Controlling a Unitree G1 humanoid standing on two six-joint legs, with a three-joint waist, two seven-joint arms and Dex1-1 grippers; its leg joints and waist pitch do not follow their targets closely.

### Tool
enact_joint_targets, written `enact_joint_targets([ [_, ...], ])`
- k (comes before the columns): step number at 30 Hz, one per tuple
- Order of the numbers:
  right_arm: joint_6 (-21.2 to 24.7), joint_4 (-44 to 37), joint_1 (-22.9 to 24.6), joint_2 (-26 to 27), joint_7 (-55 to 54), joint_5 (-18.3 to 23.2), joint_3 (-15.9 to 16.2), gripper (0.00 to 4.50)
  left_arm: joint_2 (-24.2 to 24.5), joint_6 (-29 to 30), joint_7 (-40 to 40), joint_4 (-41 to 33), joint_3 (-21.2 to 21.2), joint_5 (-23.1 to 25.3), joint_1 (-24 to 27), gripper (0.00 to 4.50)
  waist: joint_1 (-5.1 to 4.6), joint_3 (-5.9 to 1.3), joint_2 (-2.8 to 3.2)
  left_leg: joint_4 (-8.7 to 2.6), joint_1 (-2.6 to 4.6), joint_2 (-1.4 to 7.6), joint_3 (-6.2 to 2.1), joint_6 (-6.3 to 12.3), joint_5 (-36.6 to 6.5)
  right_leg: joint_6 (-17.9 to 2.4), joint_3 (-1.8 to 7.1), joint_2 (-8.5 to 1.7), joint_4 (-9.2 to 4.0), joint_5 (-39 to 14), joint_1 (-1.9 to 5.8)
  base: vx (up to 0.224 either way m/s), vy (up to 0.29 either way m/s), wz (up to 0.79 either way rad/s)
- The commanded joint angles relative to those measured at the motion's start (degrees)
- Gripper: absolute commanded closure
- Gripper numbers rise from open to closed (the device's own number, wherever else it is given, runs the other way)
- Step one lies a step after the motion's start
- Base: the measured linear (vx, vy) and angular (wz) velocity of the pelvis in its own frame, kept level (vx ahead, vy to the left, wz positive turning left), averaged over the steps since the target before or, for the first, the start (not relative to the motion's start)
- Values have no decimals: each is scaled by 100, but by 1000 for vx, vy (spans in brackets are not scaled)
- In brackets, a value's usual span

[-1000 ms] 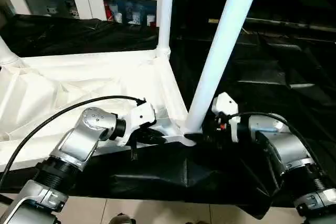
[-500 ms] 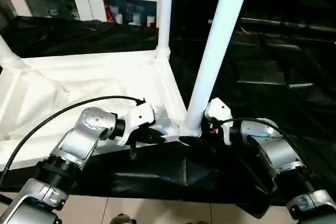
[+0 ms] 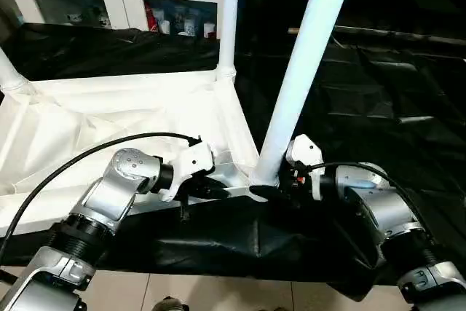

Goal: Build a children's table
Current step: Rotate leg to tighten

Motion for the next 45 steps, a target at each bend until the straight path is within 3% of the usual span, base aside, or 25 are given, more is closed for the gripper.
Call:
enact_joint_targets([
  [1,-6,66,-72,-29,60,70,-105,110,-103,-186,-182,107,-24,-173,4,450,-12,-376,-11,-337,66,192,-91,199,-1156,-1098,296,-383,-467,-1317,265,0,0,0],
  [5,-25,124,-64,-23,78,74,-116,132,-88,-207,-188,140,-16,-168,-1,450,-4,-371,-17,-339,67,195,-94,195,-1194,-1058,297,-390,-478,-1434,263,0,0,0],
  [6,-26,127,-58,-24,82,80,-117,159,-83,-196,-191,130,-15,-171,8,450,-5,-371,-17,-340,64,195,-95,190,-1189,-1055,297,-391,-479,-1442,264,0,0,0],
  [12,23,310,-54,91,-223,58,-227,179,-109,-114,-48,165,37,-155,29,450,-9,-371,-16,-341,57,190,-95,182,-1182,-1063,296,-392,-478,-1443,262,0,0,0],
  [14,39,684,-134,322,-1031,-137,-363,180,-279,2,504,458,93,51,-85,450,-27,-360,-14,-351,64,187,-97,143,-1243,-1043,294,-390,-495,-1586,246,0,0,0],
  [15,41,797,-159,399,-1303,-206,-401,181,-341,31,705,566,109,129,-127,450,-55,-325,-8,-368,85,176,-99,51,-1408,-979,290,-390,-544,-1926,218,0,0,0],
  [17,44,859,-172,443,-1459,-245,-421,181,-377,45,821,629,118,174,-151,450,-67,-345,-11,-380,85,184,-135,-45,-1528,-856,281,-415,-557,-2258,253,0,0,0],
  [18,208,1018,-157,932,-2530,-312,-594,182,-769,61,1537,1023,175,324,-319,450,-94,-322,21,-390,101,188,-123,-55,-1651,-832,302,-405,-581,-2333,188,0,0,0],
  [19,303,1097,-158,1246,-3188,-352,-693,182,-1021,106,1964,1251,196,412,-431,450,-99,-316,-8,-397,120,185,-133,-96,-1713,-793,291,-396,-600,-2426,203,0,0,0],
  [21,380,1136,-184,1556,-3771,-389,-768,182,-1268,206,2328,1417,193,483,-541,450,-103,-345,-2,-411,124,170,-162,-199,-1756,-660,293,-438,-614,-2718,209,0,0,0],
  [24,417,1160,-216,1832,-4087,-360,-836,182,-1446,296,2544,1524,176,523,-625,450,-87,-382,-1,-405,113,171,-143,-36,-1579,-676,298,-422,-593,-2225,228,0,0,0],
  [28,189,1080,-257,2151,-3832,-206,-710,182,-1645,269,2713,1757,42,730,-807,450,-70,-407,30,-400,101,155,-126,59,-1478,-710,302,-413,-587,-1954,240,0,0,0],
  [29,153,1022,-247,2168,-3669,-110,-711,127,-1633,235,2694,1771,27,745,-819,450,-61,-413,25,-400,104,158,-125,75,-1480,-713,300,-410,-585,-1909,243,0,0,0],
  [30,162,950,-252,2214,-3600,-64,-787,127,-1636,162,2706,1879,69,792,-862,450,-58,-410,32,-407,94,164,-127,81,-1471,-735,300,-410,-581,-1849,247,0,0,0],
  [36,263,619,-247,1880,-3072,23,-733,67,-1374,-7,2356,1748,87,768,-780,450,-57,-395,20,-418,90,167,-134,95,-1584,-731,293,-419,-601,-2021,252,0,0,0],
  [38,263,211,-141,1248,-1999,-9,-386,57,-1116,-210,1843,1550,90,628,-623,450,-40,-404,4,-411,67,173,-135,172,-1500,-701,290,-406,-591,-1918,283,0,0,0],
  [39,188,128,-106,1091,-1752,-53,-290,57,-1066,-211,1742,1519,99,599,-590,450,-25,-415,5,-390,48,181,-126,221,-1362,-727,295,-408,-549,-1628,295,0,0,0],
  [41,224,16,-67,899,-1439,-11,-254,57,-977,-423,1499,1473,79,537,-525,450,-44,-405,-4,-390,17,158,-120,308,-1266,-745,287,-404,-554,-1533,306,0,0,0],
  [42,304,-228,10,518,-809,103,-202,57,-786,-555,1026,1312,36,406,-381,450,-45,-406,-9,-386,22,155,-116,317,-1203,-755,288,-416,-564,-1622,296,0,0,0],
  [43,310,-238,13,501,-783,106,-199,57,-776,-567,1006,1305,31,404,-375,450,-27,-412,-7,-380,35,156,-118,335,-1191,-746,289,-419,-571,-1660,303,0,0,0],
  [45,392,-404,57,193,-332,145,-136,57,-573,-698,585,1123,-47,316,-244,450,-17,-420,-3,-363,40,178,-100,428,-1009,-890,302,-395,-507,-1226,290,0,0,0],
])
